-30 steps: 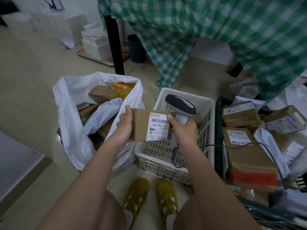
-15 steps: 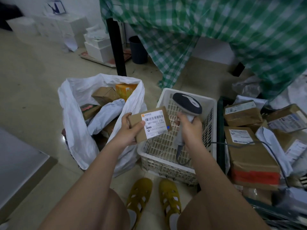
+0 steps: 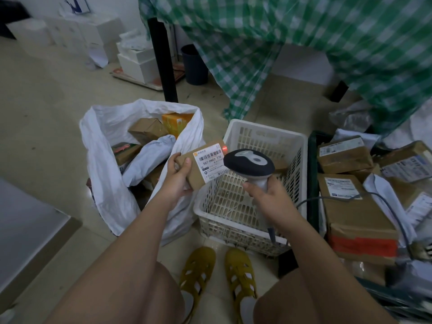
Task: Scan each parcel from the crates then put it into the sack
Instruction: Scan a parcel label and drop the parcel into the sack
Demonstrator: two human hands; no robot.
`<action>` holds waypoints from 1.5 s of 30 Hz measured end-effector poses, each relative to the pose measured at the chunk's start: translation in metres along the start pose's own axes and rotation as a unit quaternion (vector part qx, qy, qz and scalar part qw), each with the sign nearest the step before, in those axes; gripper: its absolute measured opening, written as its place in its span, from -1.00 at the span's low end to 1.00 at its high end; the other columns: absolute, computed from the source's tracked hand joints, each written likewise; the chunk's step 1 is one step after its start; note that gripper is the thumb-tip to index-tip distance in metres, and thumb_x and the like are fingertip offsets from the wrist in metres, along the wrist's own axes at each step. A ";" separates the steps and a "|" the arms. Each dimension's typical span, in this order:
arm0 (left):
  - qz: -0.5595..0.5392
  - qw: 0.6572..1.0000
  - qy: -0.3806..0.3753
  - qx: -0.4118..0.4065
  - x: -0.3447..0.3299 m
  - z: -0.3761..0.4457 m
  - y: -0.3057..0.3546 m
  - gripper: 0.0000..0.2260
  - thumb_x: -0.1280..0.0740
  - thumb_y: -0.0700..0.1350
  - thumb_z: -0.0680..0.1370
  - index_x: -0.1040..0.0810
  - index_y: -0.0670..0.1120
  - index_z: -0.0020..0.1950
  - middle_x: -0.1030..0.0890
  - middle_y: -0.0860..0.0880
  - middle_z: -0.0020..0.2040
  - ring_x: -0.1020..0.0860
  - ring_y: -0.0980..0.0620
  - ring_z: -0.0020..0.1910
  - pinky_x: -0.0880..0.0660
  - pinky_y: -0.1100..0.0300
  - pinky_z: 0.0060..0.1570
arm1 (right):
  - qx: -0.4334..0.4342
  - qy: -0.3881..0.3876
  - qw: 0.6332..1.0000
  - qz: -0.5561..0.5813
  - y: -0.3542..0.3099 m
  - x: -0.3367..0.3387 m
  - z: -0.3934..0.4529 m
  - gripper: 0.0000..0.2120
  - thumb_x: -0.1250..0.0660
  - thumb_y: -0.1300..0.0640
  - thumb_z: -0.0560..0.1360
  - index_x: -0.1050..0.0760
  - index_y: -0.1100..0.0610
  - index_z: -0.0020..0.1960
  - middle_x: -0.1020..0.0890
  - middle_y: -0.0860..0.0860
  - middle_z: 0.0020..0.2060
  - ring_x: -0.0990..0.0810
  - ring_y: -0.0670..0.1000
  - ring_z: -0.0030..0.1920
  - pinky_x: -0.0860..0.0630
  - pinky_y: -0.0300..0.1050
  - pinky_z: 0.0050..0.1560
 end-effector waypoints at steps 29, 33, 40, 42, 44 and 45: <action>0.017 1.000 0.011 -0.014 0.007 0.007 -0.003 -0.58 -0.19 0.05 0.63 -0.16 0.17 0.46 -0.37 -0.02 0.40 -0.48 0.15 0.00 -0.56 0.05 -0.12 | -0.008 -0.021 1.000 0.008 0.002 0.006 -0.010 -0.78 -0.34 0.19 0.54 -0.46 -0.05 0.12 -0.63 -0.12 -0.02 -0.58 -0.23 -0.05 -0.45 -0.42 -0.21; -0.011 0.997 0.050 -0.052 0.022 0.007 0.009 -0.56 -0.22 0.04 0.62 -0.18 0.14 0.48 -0.34 0.04 0.38 -0.47 0.16 0.02 -0.56 0.07 -0.16 | -0.002 0.020 0.999 0.036 -0.007 0.001 -0.002 -0.80 -0.36 0.17 0.53 -0.47 -0.01 0.13 -0.63 -0.13 -0.06 -0.58 -0.21 -0.09 -0.44 -0.35 -0.25; -0.139 0.960 0.194 -0.149 0.087 0.014 0.047 -0.56 -0.31 -0.07 0.59 -0.25 0.08 0.42 -0.46 0.14 0.15 -0.53 0.12 0.09 -0.56 -0.02 0.08 | 0.004 0.061 0.994 0.086 -0.021 -0.032 0.029 -0.80 -0.35 0.17 0.54 -0.44 0.01 0.14 -0.60 -0.12 -0.14 -0.54 -0.21 -0.19 -0.39 -0.37 -0.33; -0.085 0.945 0.244 -0.203 0.112 0.024 0.072 -0.59 -0.36 -0.06 0.56 -0.30 0.08 0.35 -0.47 0.07 0.20 -0.52 0.11 0.15 -0.53 0.03 0.17 | 0.006 0.056 0.996 0.075 -0.023 -0.044 0.038 -0.78 -0.35 0.15 0.54 -0.45 0.03 0.17 -0.61 -0.07 -0.09 -0.55 -0.17 -0.15 -0.39 -0.33 -0.30; -0.016 0.932 0.272 -0.238 0.131 0.037 0.096 -0.56 -0.39 -0.03 0.52 -0.32 0.10 0.34 -0.37 -0.07 0.36 -0.50 0.06 0.23 -0.52 0.06 0.21 | 0.002 0.047 0.997 0.053 -0.024 -0.054 0.046 -0.78 -0.34 0.14 0.54 -0.46 0.05 0.17 -0.60 -0.04 -0.09 -0.55 -0.13 -0.14 -0.39 -0.27 -0.28; 0.017 0.928 0.281 -0.244 0.137 0.044 0.105 -0.54 -0.39 -0.02 0.51 -0.31 0.11 0.36 -0.30 -0.10 0.40 -0.48 0.05 0.25 -0.52 0.03 0.22 | 0.000 0.043 0.998 0.044 -0.023 -0.058 0.050 -0.81 -0.34 0.14 0.54 -0.46 0.05 0.14 -0.60 -0.03 -0.12 -0.55 -0.12 -0.16 -0.39 -0.25 -0.28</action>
Point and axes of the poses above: each hand's wrist, its own z-axis towards the middle knuckle, its own x-axis out of the back of the hand, y = z × x, the point moved 9 cm from there along z, towards the middle knuckle
